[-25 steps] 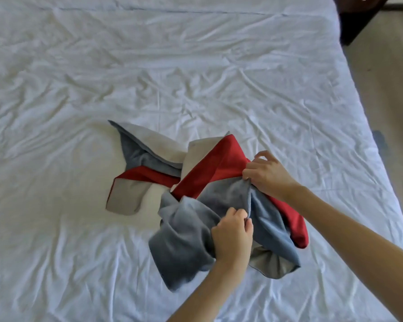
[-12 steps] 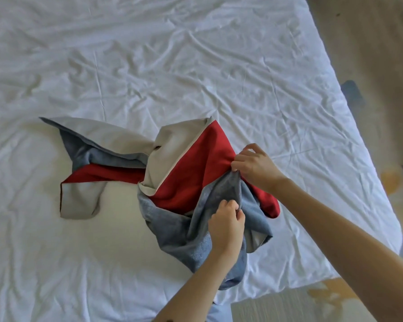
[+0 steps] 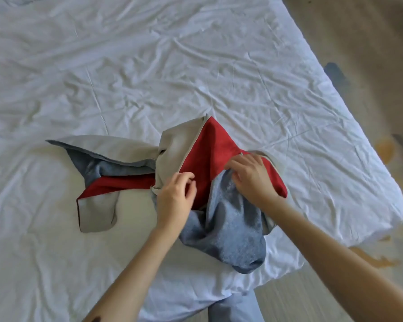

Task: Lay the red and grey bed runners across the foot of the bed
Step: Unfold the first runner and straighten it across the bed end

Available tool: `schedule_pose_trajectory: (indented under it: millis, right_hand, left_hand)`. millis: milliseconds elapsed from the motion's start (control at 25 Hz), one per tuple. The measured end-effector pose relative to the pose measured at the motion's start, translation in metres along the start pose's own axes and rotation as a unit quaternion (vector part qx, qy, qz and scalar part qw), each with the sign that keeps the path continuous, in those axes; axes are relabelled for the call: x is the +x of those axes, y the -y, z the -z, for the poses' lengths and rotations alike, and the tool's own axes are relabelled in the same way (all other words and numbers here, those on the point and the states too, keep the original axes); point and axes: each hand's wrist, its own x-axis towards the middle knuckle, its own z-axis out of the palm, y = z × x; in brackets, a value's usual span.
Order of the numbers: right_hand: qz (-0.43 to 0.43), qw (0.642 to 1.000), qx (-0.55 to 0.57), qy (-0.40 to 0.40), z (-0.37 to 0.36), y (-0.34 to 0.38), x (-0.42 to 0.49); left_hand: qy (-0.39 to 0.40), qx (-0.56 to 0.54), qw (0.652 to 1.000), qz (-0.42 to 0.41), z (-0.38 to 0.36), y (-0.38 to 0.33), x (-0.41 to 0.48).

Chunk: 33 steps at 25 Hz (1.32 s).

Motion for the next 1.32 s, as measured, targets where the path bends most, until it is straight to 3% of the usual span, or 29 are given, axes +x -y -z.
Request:
schedule_pose_trajectory:
  millis: [240, 360, 480, 640, 840, 1000, 1320]
  right_hand:
    - [-0.1, 0.994, 0.025, -0.036, -0.055, 0.103, -0.07]
    - [-0.149, 0.988, -0.036, 0.009, -0.086, 0.153, -0.093]
    - [-0.24, 0.965, -0.106, 0.032, -0.106, 0.183, -0.099]
    - [-0.321, 0.939, -0.121, -0.037, -0.114, 0.193, -0.092]
    - [-0.337, 0.935, -0.08, -0.072, -0.108, 0.195, -0.098]
    - [-0.35, 0.929, -0.054, -0.11, -0.096, 0.194, -0.108]
    - [-0.248, 0.941, -0.064, -0.219, -0.044, 0.212, -0.107]
  left_hand:
    - [0.068, 0.062, 0.996, 0.02, 0.036, 0.084, -0.013]
    - [0.144, 0.084, 0.986, 0.01, 0.041, 0.109, -0.015]
    - [0.186, 0.09, 0.975, -0.078, 0.041, 0.12, -0.007]
    - [0.194, 0.085, 0.961, -0.18, 0.036, 0.117, 0.01]
    - [0.218, 0.113, 0.944, -0.222, 0.023, 0.11, 0.013]
    - [0.208, 0.006, 0.959, -0.193, 0.039, 0.109, 0.023]
    - [0.191, -0.068, 0.967, -0.155, 0.112, 0.101, 0.043]
